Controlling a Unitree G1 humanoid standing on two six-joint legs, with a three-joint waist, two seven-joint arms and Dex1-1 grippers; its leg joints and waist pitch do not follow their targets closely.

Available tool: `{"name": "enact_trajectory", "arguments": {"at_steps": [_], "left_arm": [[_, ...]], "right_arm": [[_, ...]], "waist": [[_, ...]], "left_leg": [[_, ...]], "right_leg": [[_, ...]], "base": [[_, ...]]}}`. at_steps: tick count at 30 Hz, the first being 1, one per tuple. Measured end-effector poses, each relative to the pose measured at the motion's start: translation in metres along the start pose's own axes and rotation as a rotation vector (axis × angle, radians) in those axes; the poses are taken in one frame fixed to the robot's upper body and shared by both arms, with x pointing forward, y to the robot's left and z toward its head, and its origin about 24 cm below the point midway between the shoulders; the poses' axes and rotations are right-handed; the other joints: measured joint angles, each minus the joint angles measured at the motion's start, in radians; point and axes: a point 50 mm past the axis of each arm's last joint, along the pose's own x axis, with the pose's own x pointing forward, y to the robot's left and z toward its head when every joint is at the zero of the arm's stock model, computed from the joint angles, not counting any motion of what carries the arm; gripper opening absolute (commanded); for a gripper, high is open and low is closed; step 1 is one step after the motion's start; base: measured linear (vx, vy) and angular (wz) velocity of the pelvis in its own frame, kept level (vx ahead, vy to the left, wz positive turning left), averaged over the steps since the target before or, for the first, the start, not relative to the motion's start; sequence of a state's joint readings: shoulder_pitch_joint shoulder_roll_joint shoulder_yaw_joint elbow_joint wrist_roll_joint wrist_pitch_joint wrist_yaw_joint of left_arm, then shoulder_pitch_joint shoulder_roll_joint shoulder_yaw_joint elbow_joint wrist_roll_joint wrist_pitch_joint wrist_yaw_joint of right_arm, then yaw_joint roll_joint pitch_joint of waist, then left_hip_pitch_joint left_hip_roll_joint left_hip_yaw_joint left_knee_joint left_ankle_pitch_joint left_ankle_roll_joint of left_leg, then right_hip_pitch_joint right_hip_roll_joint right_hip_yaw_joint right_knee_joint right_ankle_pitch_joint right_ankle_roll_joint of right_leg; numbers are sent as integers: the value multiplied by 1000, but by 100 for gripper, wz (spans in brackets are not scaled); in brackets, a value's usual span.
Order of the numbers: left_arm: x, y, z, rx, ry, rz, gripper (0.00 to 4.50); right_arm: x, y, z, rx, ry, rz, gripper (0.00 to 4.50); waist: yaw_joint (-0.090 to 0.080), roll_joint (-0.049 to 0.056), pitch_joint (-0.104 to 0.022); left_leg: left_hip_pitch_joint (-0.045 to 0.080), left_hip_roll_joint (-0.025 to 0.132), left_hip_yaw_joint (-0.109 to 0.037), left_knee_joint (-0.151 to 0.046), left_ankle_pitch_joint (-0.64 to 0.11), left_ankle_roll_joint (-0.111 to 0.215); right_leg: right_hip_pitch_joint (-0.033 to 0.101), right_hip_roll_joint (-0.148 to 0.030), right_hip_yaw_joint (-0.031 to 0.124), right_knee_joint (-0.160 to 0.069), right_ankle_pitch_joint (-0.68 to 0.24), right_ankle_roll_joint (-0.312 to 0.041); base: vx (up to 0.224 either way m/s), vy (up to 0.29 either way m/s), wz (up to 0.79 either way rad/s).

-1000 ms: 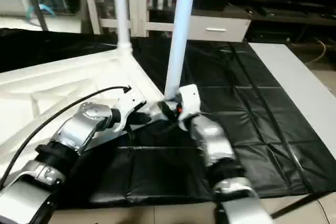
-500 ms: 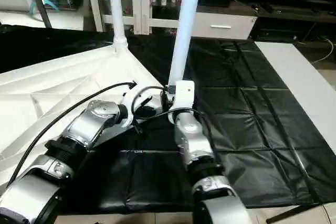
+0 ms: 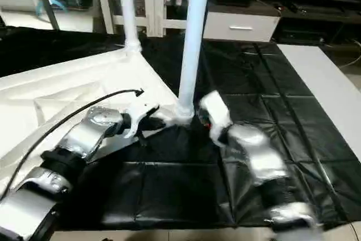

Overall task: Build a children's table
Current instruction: Rotate leg to tighten

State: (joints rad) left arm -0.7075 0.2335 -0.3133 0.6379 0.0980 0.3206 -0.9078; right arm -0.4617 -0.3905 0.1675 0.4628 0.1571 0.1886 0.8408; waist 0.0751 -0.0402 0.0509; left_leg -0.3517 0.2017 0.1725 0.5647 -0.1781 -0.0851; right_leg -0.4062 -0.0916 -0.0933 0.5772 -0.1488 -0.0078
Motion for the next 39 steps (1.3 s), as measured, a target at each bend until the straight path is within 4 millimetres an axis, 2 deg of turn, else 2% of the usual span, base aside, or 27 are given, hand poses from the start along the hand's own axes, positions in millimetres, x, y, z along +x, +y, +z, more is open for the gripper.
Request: {"name": "enact_trajectory", "arguments": {"at_steps": [3, 8, 17, 20, 32, 35, 39], "left_arm": [[-5, -6, -3, 15, 13, -89, 0], [-9, -18, -6, 51, 28, -217, 0], [-14, -24, -7, 63, 49, -277, 0], [-15, -24, -7, 60, 54, -275, 0], [-17, -24, -7, 55, 62, -271, 0], [-16, -24, -7, 55, 62, -271, 0], [-16, -24, -7, 55, 61, -272, 0]], "right_arm": [[-11, -4, -2, -28, 37, 65, 444], [-14, 0, 0, -53, 43, 172, 444], [-10, 3, 5, -99, 64, 275, 444], [-7, 1, 1, -96, 91, 276, 406], [-3, 0, -2, -91, 103, 291, 318], [-3, 0, -2, -91, 103, 293, 283], [-3, 1, -2, -90, 102, 299, 275]], "waist": [[12, 0, 0], [29, 1, -1], [35, 1, -1], [32, 1, -1], [25, 1, -1], [25, 1, -1], [25, 1, -1]], "left_leg": [[2, 0, 0, 1, 0, 0], [2, 1, 2, 4, 0, 0], [2, 2, 3, 6, 0, 0], [2, 2, 3, 6, 0, 0], [2, 2, 3, 6, 0, 0], [2, 2, 3, 6, 0, 0], [2, 2, 3, 6, 0, 0]], "right_leg": [[2, 0, 0, 0, 0, 0], [4, -2, 0, 0, 0, 0], [6, -2, 1, 1, 0, 0], [5, -2, 0, 1, 0, 0], [5, -2, 0, 1, 0, 0], [5, -2, 0, 1, 0, 0], [6, -2, 0, 1, 0, 0]], "base": [[0, 0, 0], [0, 0, 0], [0, 0, 0], [0, 0, 0], [0, 0, 0], [0, 0, 0], [0, 0, 0]]}}
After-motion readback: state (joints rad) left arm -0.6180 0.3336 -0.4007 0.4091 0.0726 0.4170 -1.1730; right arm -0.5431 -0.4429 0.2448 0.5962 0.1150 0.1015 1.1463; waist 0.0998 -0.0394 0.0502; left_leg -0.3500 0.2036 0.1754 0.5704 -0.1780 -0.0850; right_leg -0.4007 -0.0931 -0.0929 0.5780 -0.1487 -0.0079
